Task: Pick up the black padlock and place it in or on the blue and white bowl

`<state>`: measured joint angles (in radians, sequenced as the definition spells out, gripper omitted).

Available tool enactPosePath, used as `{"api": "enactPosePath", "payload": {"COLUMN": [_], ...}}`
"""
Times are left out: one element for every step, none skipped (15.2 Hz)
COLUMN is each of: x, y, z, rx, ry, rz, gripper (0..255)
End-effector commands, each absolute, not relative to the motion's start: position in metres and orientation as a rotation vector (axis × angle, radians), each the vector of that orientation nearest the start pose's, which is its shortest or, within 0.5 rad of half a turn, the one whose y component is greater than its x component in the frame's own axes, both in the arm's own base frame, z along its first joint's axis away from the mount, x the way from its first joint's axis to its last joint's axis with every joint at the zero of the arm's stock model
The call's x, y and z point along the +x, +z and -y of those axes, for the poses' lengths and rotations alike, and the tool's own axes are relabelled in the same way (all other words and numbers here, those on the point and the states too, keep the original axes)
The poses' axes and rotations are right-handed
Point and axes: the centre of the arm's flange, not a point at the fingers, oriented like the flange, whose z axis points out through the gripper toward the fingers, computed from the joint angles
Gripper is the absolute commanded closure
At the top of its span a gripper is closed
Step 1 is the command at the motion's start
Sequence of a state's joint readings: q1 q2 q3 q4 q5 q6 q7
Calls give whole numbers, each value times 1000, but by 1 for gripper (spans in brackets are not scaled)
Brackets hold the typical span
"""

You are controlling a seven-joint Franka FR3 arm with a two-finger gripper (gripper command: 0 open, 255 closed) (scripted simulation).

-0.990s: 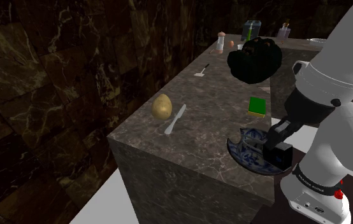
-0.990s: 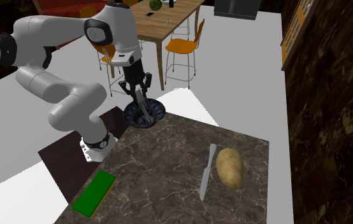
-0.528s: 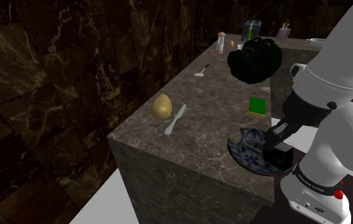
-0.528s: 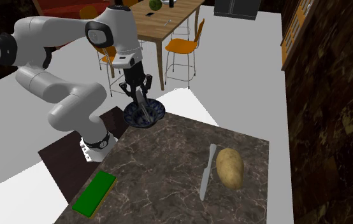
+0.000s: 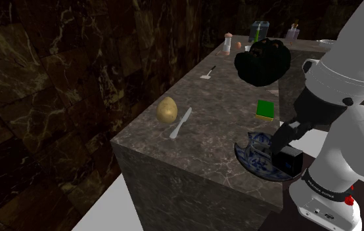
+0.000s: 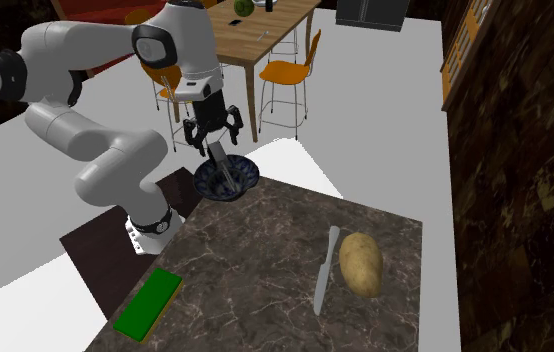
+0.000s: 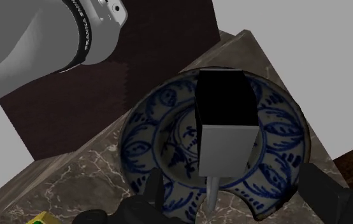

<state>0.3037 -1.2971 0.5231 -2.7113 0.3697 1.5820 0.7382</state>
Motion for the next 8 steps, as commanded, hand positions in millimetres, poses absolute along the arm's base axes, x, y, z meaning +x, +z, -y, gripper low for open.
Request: {"api": "enactPosePath", "payload": {"x": [111, 109, 109, 109, 109, 109, 109, 109], "y": [525, 535, 535, 535, 535, 535, 535, 535], "z": [-210, -210, -210, -210, -210, -210, -210, -210], "rx": [-3152, -3152, -3152, -3152, -3152, -3152, -3152, -3152], "ry": [-272, -272, -272, -272, -272, -272, -272, -272], "rz": [-363, -363, -363, -363, -363, -363, -363, -363], "gripper": [0, 0, 0, 0, 0, 0, 0, 0]}}
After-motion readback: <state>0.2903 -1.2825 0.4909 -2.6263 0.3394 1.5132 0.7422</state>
